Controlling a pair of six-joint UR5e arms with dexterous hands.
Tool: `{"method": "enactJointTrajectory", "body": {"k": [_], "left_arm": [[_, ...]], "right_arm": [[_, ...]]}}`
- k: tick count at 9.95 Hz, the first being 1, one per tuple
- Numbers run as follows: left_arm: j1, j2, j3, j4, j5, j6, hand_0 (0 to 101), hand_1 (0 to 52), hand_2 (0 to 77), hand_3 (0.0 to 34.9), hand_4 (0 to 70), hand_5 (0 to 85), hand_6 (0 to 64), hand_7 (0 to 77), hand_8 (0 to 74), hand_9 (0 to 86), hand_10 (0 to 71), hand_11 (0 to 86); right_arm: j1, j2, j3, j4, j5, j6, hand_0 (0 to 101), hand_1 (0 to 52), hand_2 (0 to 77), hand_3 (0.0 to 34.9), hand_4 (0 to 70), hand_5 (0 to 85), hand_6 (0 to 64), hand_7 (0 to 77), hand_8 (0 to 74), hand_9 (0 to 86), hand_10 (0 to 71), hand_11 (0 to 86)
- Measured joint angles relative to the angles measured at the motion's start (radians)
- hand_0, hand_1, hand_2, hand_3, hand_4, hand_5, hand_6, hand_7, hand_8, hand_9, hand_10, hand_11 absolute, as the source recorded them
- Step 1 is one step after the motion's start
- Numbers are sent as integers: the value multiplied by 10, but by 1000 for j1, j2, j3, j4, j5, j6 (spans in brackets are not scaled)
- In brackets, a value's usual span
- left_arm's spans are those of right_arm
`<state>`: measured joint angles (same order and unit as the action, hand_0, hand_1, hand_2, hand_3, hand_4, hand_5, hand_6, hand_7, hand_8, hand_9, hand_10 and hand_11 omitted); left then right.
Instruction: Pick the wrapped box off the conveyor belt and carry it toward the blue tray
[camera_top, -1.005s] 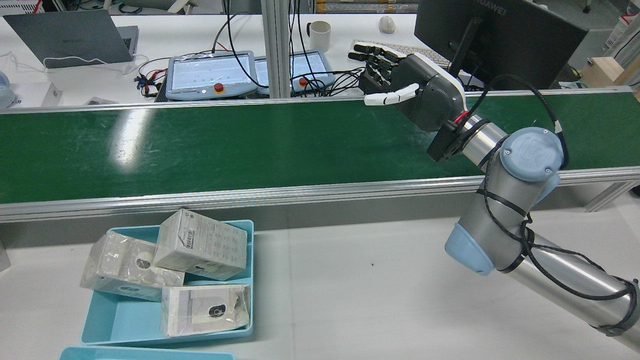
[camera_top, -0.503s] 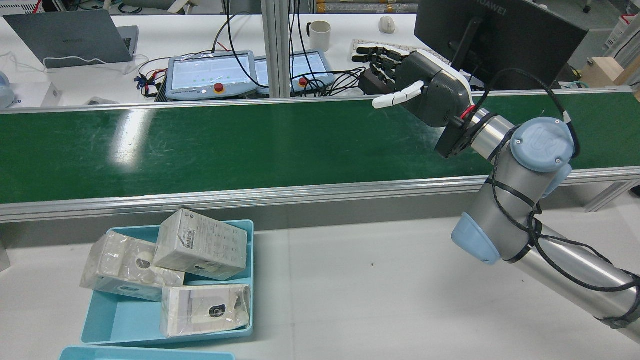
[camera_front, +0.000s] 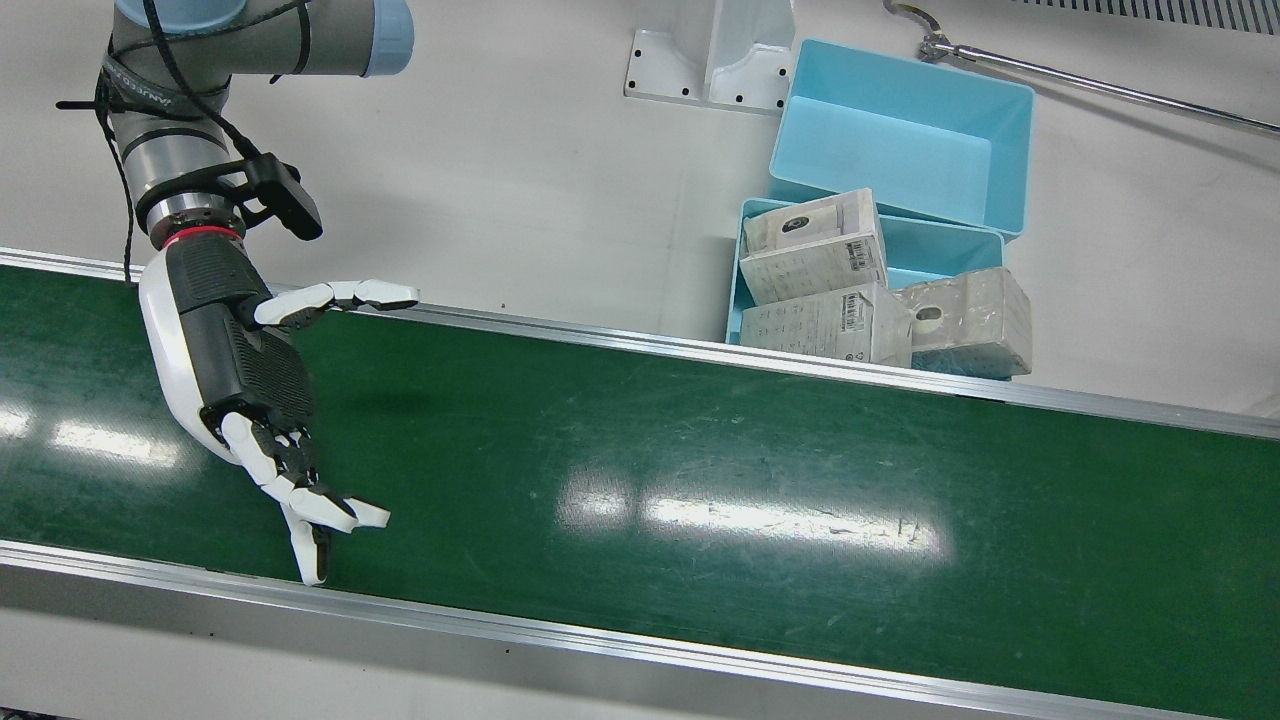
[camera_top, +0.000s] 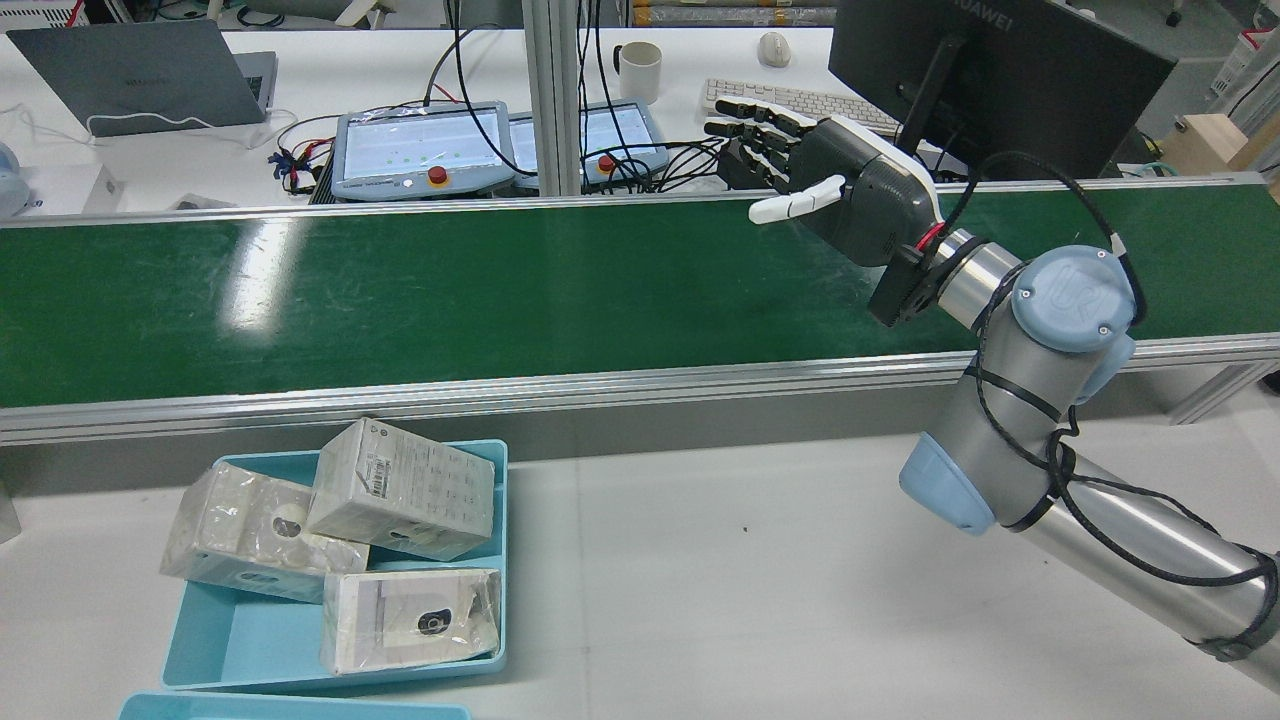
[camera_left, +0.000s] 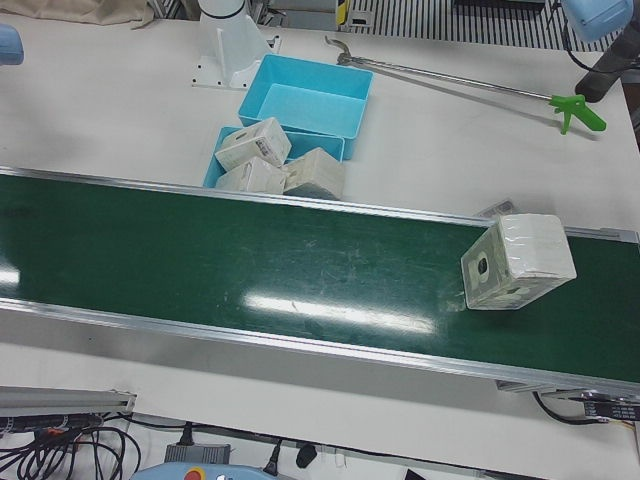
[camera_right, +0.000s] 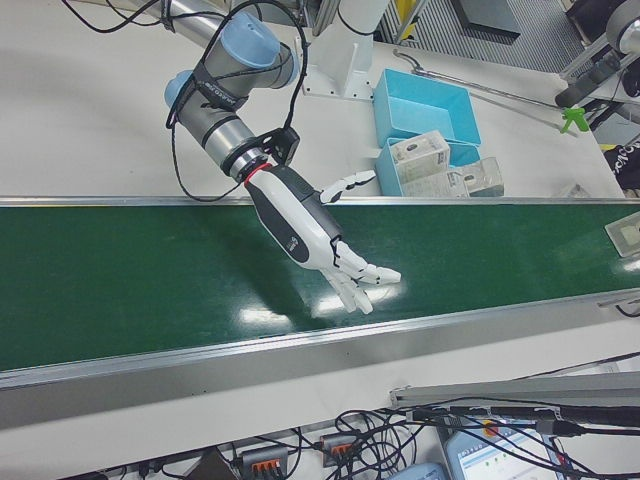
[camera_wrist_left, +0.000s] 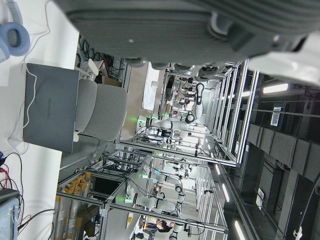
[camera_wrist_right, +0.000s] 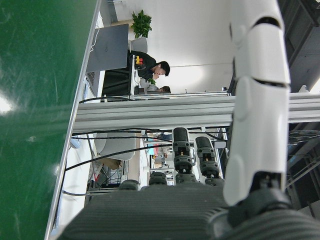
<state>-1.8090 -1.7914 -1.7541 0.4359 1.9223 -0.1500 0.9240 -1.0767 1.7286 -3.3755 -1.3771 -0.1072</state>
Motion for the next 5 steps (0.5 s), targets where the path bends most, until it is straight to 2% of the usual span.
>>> {"method": "enactJointTrajectory", "body": {"k": [1,2,4,5], "left_arm": [[0,0,0,0,0,0,0,0,11,0,0,11,0,5,5,0,5,0],[0,0,0,0,0,0,0,0,5,0,0,5,0,5,5,0,5,0],[0,0,0,0,0,0,0,0,11,0,0,5,0,5,5,0,5,0],[0,0,0,0,0,0,0,0,5,0,0,5,0,5,5,0,5,0]], "right_arm": [[0,0,0,0,1,0,482,147,131,52,82,164,38,185,0,22,0,16],[1,-1,0,1,1,-1,488,196,153,53,82,175,38,185,0,22,0,16],[0,-1,-1,4,2,-2,493,191,164,49,82,175,38,185,0,22,0,16],[-1,-2,-1,5,2,-2,493,175,147,35,54,142,27,136,0,22,0,16]]}}
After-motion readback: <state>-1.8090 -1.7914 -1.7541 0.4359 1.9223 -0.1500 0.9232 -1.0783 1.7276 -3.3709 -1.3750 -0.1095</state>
